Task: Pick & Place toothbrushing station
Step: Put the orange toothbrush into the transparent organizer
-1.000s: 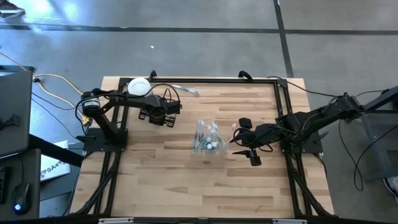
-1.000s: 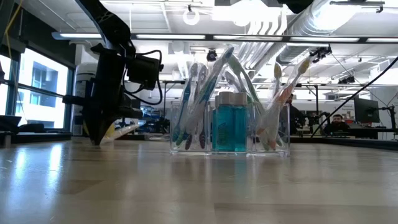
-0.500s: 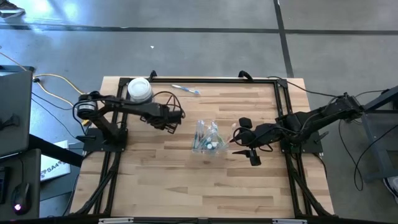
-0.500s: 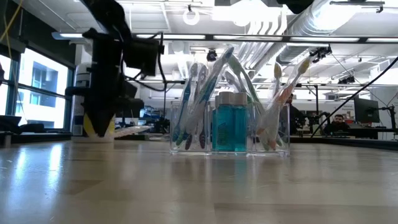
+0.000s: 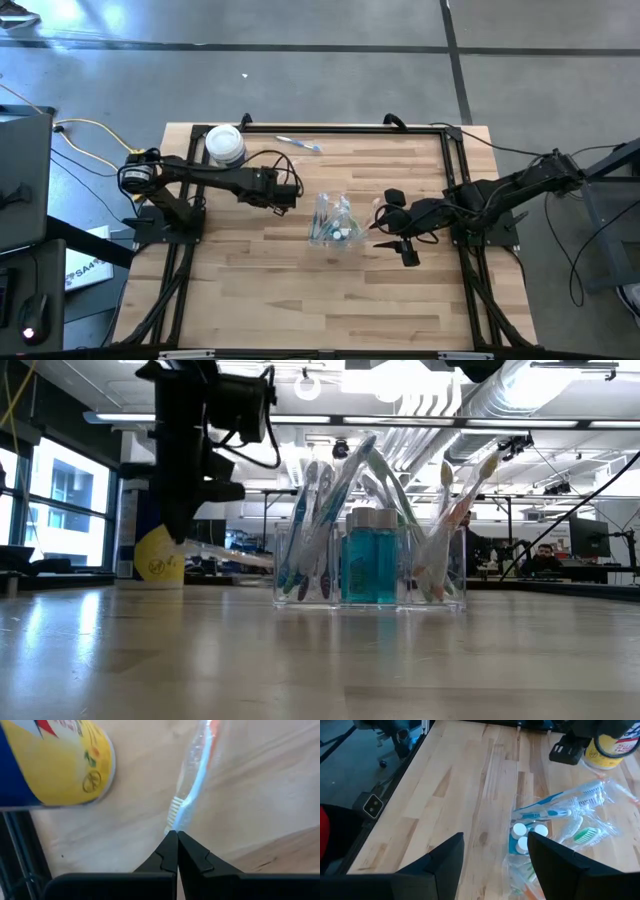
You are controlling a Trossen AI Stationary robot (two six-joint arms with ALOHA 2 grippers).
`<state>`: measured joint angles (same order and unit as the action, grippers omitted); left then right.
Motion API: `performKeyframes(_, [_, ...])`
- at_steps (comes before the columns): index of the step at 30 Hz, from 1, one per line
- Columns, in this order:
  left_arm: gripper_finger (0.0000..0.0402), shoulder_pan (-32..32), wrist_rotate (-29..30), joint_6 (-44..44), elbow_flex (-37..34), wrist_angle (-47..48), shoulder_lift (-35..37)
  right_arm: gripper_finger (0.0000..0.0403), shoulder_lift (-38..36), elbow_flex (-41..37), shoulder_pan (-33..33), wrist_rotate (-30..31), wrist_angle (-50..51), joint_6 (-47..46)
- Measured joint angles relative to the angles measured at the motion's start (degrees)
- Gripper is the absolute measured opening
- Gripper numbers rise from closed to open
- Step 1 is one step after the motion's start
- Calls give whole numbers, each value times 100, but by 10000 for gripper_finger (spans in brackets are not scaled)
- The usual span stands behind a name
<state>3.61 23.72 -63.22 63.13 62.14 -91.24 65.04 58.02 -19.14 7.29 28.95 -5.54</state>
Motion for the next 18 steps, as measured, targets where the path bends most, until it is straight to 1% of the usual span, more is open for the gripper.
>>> performKeyframes(4, [1,-203,350,-88,257,295,2,212,0,0,2,0,12,-87])
performKeyframes(9, [1,-558,915,-421,803,1050,2,212,0,0,2,20,13,-214])
performKeyframes(14, [1,-1136,1602,-876,1410,1952,4,212,0,0,0,22,17,-314])
performKeyframes(18, [0,-1649,2184,-1296,1733,2672,9,212,0,0,1,23,17,-356])
